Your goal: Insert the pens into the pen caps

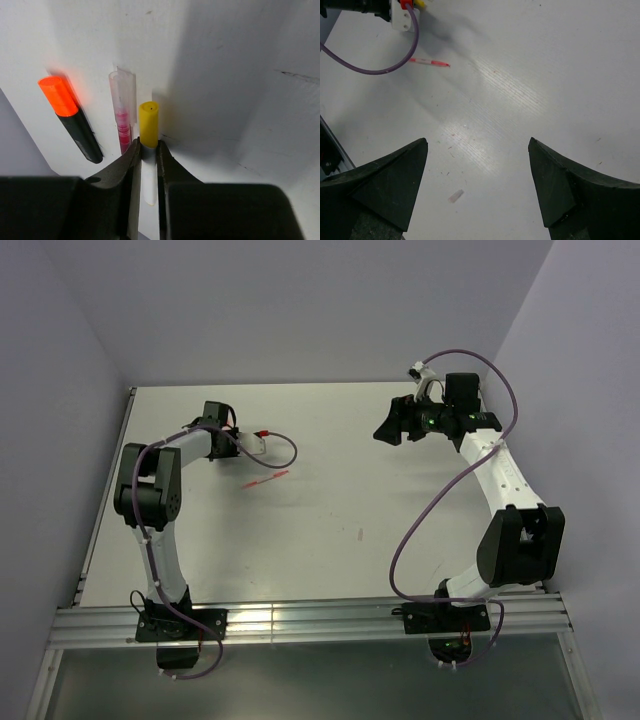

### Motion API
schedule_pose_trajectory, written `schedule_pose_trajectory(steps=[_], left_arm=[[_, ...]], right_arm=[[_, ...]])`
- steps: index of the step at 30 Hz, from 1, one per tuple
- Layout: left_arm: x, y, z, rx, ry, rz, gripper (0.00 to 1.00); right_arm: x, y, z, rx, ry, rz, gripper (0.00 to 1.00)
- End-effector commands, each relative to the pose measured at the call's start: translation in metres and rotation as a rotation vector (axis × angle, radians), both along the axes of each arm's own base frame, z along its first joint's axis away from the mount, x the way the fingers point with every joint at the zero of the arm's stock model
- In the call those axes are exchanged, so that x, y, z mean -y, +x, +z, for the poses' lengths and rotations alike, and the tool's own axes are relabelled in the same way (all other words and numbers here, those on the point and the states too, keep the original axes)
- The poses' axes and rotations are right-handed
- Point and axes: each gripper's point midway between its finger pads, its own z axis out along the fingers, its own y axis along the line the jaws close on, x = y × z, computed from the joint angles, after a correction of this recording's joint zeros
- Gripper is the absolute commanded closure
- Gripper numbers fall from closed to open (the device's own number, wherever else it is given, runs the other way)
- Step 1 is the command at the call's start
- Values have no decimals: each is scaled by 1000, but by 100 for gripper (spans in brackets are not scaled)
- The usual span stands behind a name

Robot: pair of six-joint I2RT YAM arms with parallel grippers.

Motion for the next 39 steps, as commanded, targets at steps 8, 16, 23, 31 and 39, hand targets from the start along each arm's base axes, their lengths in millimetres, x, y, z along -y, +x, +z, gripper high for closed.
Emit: schedule_pose_trajectory(steps=[8,16,23,31,39], left_arm=[[0,-4,-14,-50,14,-41,71],[8,-11,13,-64,-56,-19,65],[44,4,122,21,-315,73,54],[107,-66,127,-311,-507,186,45],[152,-105,73,-534,-437,284,47]], right_arm=[[5,-1,18,50,-7,-3,11],[3,1,19,44,2,3,12],[2,3,23,45,7,-1,10],[10,-1,12,15,-36,-27,1],[26,-2,9,-33,-65,-74,0]])
